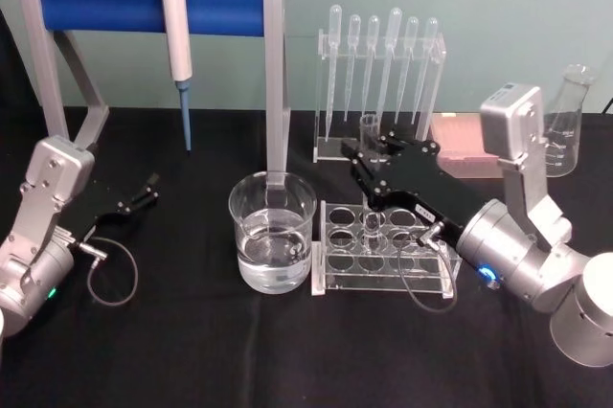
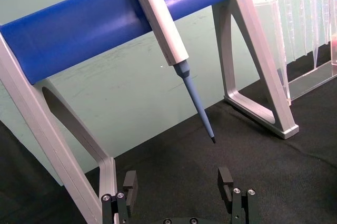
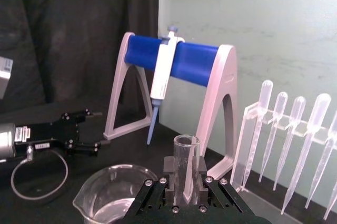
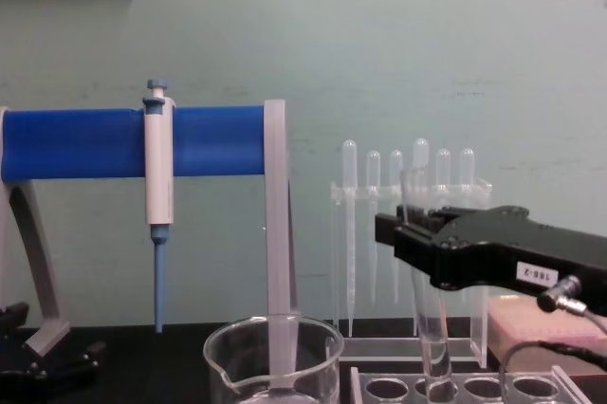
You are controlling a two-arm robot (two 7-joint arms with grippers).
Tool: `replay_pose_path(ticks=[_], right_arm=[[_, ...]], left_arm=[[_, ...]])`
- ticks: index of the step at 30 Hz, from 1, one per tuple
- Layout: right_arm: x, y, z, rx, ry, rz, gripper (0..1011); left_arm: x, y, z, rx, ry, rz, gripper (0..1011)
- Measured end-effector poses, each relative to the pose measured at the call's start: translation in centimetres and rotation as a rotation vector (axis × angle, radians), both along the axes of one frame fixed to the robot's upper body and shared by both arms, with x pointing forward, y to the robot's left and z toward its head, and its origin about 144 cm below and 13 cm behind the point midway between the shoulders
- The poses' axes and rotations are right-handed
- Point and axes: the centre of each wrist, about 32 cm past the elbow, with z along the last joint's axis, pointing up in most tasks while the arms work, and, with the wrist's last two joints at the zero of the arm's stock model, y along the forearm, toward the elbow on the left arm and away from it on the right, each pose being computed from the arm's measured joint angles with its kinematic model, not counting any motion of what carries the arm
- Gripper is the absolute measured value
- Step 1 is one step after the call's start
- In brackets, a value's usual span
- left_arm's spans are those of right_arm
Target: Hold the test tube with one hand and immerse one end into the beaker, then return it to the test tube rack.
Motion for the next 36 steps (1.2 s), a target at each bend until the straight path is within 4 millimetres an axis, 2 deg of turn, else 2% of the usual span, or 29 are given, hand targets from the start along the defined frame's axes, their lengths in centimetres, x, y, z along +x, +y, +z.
replay_pose_path(ticks=[20, 27, 28, 31, 32, 35, 36], right_arm=[[0.4, 0.3, -1.6, -0.065, 0.066, 0.018, 242], [0.0, 0.1, -1.4, -0.065, 0.064, 0.016, 466], [-0.3, -0.1, -1.3, -0.064, 0.062, 0.009, 528], [-1.1, -0.6, -1.3, -0.062, 0.063, -0.004, 589], [-1.6, -0.9, -1.3, -0.061, 0.067, -0.012, 650], [-2.8, -1.7, -1.4, -0.06, 0.073, -0.028, 710], [-3.6, -2.2, -1.4, -0.058, 0.076, -0.04, 768]], left_arm=[[0.0, 0.0, 0.0, 0.0, 0.0, 0.0, 1000], [0.0, 0.0, 0.0, 0.0, 0.0, 0.0, 1000], [0.0, 0.0, 0.0, 0.0, 0.0, 0.0, 1000], [0.0, 0.0, 0.0, 0.0, 0.0, 0.0, 1000], [0.0, 0.0, 0.0, 0.0, 0.0, 0.0, 1000], [0.0, 0.0, 0.0, 0.0, 0.0, 0.0, 1000], [0.0, 0.0, 0.0, 0.0, 0.0, 0.0, 1000]])
